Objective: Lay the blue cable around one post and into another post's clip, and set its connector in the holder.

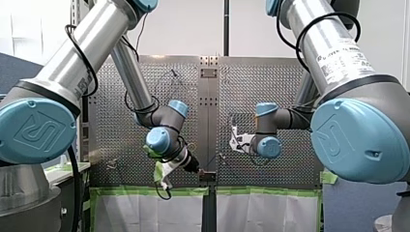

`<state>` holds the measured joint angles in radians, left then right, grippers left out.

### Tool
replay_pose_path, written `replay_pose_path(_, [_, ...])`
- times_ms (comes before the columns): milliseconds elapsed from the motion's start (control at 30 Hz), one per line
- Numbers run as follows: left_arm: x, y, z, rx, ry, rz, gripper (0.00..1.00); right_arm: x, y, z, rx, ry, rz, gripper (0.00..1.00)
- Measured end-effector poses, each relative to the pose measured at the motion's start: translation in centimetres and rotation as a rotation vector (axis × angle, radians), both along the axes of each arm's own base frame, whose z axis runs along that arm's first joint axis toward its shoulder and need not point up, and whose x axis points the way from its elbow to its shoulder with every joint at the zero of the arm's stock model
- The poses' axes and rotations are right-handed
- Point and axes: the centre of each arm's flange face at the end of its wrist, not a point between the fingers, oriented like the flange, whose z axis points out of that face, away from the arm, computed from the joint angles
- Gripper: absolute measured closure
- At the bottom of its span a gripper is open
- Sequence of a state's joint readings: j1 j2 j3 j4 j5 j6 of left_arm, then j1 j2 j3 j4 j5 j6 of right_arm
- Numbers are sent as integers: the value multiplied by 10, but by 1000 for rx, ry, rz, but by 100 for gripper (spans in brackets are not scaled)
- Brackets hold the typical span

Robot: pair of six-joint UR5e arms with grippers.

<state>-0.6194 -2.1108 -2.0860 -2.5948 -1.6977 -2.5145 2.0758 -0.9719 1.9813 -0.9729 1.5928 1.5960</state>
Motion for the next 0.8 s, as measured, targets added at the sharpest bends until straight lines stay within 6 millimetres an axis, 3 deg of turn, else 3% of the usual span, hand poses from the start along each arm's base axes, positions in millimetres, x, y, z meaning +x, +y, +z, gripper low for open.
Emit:
replay_pose_path(200, [5,-6,2,-47,-41,32,0,0,0,1,-2,-2,1,100])
replay_pose_path(567, [10,-48,-12,-139,-92,11,0,1,0,3,-4,-9,5,100])
replay_pose_path(800, [17,-56,-12,-177,-141,25,0,2,0,4,-8,-11,7,100])
